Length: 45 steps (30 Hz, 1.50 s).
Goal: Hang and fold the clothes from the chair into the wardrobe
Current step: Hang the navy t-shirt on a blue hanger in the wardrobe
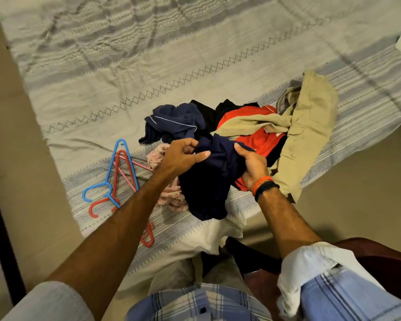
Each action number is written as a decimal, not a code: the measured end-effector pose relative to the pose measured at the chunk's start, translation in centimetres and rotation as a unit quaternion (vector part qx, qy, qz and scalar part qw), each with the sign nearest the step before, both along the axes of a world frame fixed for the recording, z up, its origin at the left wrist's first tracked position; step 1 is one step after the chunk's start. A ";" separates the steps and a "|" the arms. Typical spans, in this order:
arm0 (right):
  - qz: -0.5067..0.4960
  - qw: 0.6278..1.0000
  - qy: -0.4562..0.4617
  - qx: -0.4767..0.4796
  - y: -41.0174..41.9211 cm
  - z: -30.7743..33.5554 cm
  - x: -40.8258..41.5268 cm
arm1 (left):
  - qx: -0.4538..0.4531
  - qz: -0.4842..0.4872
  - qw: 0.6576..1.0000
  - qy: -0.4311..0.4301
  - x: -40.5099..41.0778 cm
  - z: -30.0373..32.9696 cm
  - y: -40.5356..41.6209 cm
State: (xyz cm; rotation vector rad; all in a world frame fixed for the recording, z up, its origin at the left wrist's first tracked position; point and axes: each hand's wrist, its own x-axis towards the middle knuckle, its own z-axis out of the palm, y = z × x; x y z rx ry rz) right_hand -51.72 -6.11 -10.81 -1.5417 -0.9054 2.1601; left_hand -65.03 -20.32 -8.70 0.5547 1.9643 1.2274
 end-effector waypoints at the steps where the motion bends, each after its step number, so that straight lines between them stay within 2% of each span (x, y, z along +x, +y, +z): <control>1: 0.022 0.997 -0.056 0.037 0.1 -0.4 0.0 | 0.004 -0.003 1.000 0.016 -0.1 0.1 -0.1; 2: 0.071 0.985 -0.128 0.089 0.1 -0.5 -0.1 | 0.007 -0.006 0.999 0.038 -0.1 0.3 -0.1; 4: 0.179 0.912 -0.269 0.253 -0.4 -0.3 -0.2 | 0.008 -0.012 0.996 0.084 -0.1 0.8 -0.1; 5: 0.203 0.875 -0.265 0.350 -0.6 0.0 -0.3 | 0.006 -0.008 0.994 0.106 -0.2 0.9 0.0; 7: 0.248 0.831 -0.142 0.478 -0.9 1.0 -0.8 | -0.001 -0.012 0.991 0.134 -0.4 1.4 -0.2; 9: 0.348 0.787 -0.016 0.509 -0.9 2.1 -1.7 | -0.007 -0.032 0.986 0.162 -0.7 2.1 -0.5; 12: 0.466 0.741 0.055 0.480 -1.0 3.1 -3.5 | 0.012 -0.064 0.982 0.177 -0.8 3.6 -1.3; 15: 0.508 0.714 0.042 0.480 -1.1 3.6 -4.7 | -0.005 -0.046 0.982 0.185 -1.3 4.9 -2.5; 19: 0.507 0.735 0.113 0.435 -2.1 5.1 -6.1 | -0.068 0.035 0.985 0.157 -2.1 5.9 -6.3; 23: 0.497 0.754 0.187 0.388 -5.3 7.5 -7.8 | -0.179 0.003 0.967 0.182 -1.7 7.2 -10.3; 27: 0.519 0.740 0.284 0.320 -10.0 11.1 -9.3 | -0.259 0.047 0.946 0.187 -0.5 7.9 -15.5; 29: 0.526 0.735 0.325 0.280 -12.6 13.0 -9.9 | -0.211 0.101 0.959 0.158 0.3 8.1 -18.8; 31: 0.544 0.722 0.347 0.248 -15.6 14.5 -10.3 | -0.093 0.239 0.961 0.104 1.8 9.2 -22.2; 33: 0.565 0.710 0.351 0.233 -18.1 15.3 -10.6 | 0.026 0.369 0.927 0.054 3.0 10.6 -25.1; 35: 0.585 0.693 0.353 0.229 -21.5 16.2 -10.8 | 0.102 0.460 0.880 0.054 4.5 12.7 -28.7; 36: 0.599 0.679 0.354 0.234 -23.7 16.6 -10.6 | 0.123 0.491 0.860 0.066 5.6 13.7 -30.8; 42: 0.652 0.612 0.383 0.232 -35.1 19.5 -8.1 | 0.147 0.576 0.794 0.131 12.6 18.3 -39.7; 45: 0.662 0.582 0.406 0.240 -40.1 21.1 -6.2 | 0.116 0.613 0.765 0.160 16.2 19.3 -43.7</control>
